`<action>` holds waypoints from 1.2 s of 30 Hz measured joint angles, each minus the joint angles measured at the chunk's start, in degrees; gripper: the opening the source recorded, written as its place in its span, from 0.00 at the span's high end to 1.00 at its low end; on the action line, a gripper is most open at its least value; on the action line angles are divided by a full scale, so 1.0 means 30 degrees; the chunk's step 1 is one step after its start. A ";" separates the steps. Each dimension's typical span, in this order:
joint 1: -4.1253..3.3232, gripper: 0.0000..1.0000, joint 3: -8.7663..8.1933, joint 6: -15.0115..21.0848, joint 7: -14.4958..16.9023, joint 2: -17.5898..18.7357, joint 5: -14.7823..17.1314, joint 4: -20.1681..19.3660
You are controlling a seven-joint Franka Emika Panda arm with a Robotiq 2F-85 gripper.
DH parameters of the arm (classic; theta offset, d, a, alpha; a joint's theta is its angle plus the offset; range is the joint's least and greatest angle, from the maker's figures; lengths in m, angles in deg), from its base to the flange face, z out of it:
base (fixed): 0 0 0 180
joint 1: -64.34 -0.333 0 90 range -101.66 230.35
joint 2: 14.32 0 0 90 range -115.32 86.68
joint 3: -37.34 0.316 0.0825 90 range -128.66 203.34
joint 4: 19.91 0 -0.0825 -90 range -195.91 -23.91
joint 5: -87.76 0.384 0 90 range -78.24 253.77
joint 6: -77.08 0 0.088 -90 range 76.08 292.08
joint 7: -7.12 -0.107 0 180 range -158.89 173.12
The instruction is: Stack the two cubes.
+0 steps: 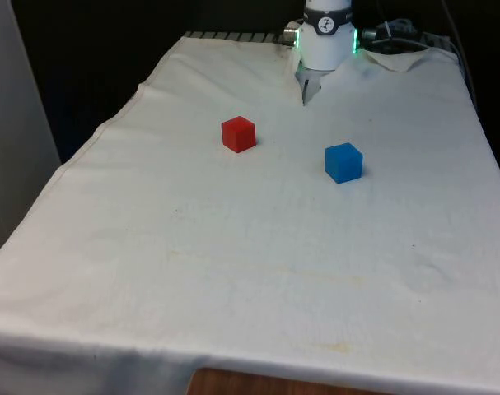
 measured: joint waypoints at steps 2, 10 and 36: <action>0.0000 0.00 0.0019 0.0000 0.0000 0.0057 0.0000 -0.0019; 0.0038 0.00 -0.0210 0.0115 0.0000 0.0439 0.0000 -0.0038; 0.0038 0.00 -0.0535 0.3533 -0.1566 0.1853 0.0038 -0.2005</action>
